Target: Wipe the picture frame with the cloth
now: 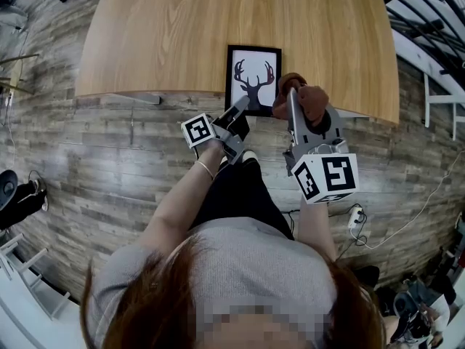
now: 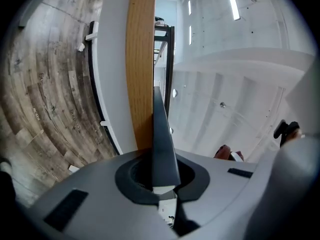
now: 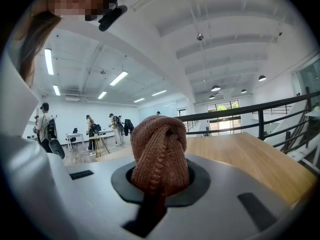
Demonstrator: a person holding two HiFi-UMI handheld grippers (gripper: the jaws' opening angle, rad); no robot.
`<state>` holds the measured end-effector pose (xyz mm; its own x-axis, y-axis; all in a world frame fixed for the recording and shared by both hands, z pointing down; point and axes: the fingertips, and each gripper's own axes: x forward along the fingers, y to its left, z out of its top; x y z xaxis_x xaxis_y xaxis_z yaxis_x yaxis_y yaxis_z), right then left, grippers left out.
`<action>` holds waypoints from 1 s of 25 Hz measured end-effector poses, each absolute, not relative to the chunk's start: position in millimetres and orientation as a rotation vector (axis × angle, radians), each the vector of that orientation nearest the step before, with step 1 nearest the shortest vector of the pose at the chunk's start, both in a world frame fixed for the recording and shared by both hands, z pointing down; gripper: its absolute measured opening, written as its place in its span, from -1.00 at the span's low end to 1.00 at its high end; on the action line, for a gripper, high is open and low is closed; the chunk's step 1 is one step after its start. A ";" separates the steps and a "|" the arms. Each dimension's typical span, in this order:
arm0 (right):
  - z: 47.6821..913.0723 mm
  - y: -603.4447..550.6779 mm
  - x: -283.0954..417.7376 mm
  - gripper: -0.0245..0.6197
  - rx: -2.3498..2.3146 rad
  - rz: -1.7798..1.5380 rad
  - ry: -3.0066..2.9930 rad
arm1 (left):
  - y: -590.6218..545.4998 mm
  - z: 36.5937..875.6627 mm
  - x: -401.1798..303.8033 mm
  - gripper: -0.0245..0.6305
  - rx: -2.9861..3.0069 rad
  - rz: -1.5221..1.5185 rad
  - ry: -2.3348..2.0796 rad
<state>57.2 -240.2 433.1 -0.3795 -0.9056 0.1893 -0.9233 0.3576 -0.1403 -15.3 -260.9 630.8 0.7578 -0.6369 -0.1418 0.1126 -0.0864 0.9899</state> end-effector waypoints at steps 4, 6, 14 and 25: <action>436.4 -235.0 54.4 -0.78 1.699 0.364 -2.523 | -261.5 633.2 -13.7 -0.86 1.534 -0.636 -0.407; 437.1 -234.3 51.5 -0.78 1.691 0.361 -2.533 | -263.9 632.7 -11.7 -0.86 1.551 -0.606 -0.393; 434.6 -233.5 47.6 -0.78 1.684 0.367 -2.540 | -260.2 616.4 -7.3 -0.52 1.576 -0.600 -0.341; 433.9 -235.7 47.0 -0.78 1.698 0.370 -2.537 | -245.2 612.2 -10.3 -0.07 1.644 -0.536 -0.312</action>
<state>47.0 -235.7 433.9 -0.3887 -0.9021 0.1874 -0.9180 0.3620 -0.1620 -10.3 -245.2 612.2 0.8525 -0.4965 -0.1638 0.1028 -0.1479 0.9836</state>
